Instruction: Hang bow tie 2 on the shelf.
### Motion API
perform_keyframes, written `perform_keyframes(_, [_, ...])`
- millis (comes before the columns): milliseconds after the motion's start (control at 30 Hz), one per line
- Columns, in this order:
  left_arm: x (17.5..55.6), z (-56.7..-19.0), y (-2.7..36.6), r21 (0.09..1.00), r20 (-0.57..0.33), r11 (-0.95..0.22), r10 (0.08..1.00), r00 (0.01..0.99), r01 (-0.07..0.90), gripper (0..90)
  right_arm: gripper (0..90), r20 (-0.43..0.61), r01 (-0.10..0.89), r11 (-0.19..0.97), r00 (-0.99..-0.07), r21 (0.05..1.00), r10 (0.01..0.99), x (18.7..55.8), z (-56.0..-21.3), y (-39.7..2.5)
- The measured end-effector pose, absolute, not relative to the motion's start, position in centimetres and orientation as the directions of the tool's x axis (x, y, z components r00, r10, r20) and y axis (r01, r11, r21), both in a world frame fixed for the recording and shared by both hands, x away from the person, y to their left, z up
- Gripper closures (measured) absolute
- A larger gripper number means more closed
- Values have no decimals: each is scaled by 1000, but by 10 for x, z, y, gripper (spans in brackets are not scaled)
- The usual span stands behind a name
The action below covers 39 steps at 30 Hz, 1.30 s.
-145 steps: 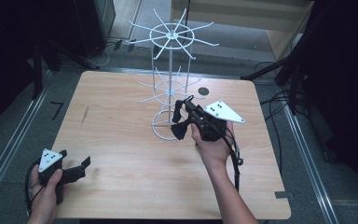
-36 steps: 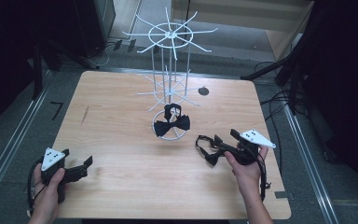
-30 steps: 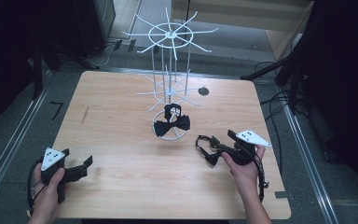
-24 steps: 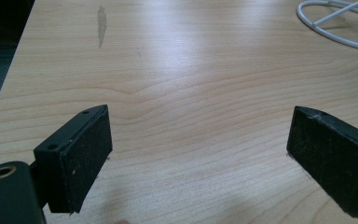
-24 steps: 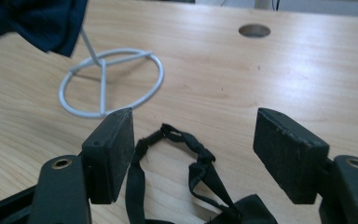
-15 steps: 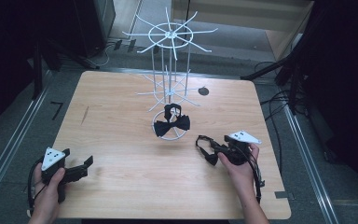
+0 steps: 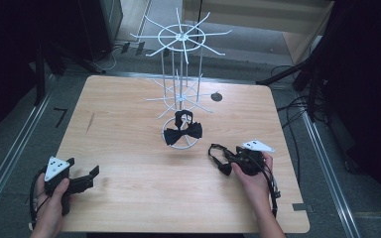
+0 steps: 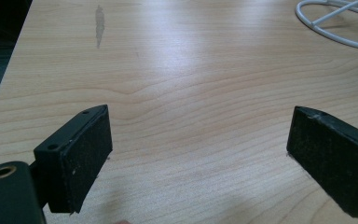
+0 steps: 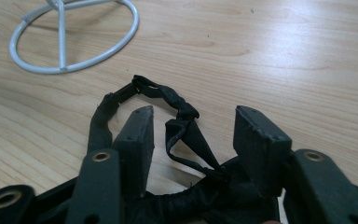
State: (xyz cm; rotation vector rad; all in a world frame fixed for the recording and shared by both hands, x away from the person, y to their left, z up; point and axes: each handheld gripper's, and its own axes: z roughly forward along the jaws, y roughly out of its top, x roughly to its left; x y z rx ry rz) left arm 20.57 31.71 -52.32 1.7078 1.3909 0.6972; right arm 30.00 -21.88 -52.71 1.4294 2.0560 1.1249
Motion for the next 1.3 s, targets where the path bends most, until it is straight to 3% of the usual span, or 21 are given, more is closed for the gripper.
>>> perform_keyframes(833, [206,-523,317,850,-69,-71,968,243,522,72,757,78,649,227,-406,726,911,306,-535,-218])
perform_keyframes(1300, [206,-523,316,849,-67,-74,967,247,523,72,753,91,667,221,-400,712,912,308,-539,-220])
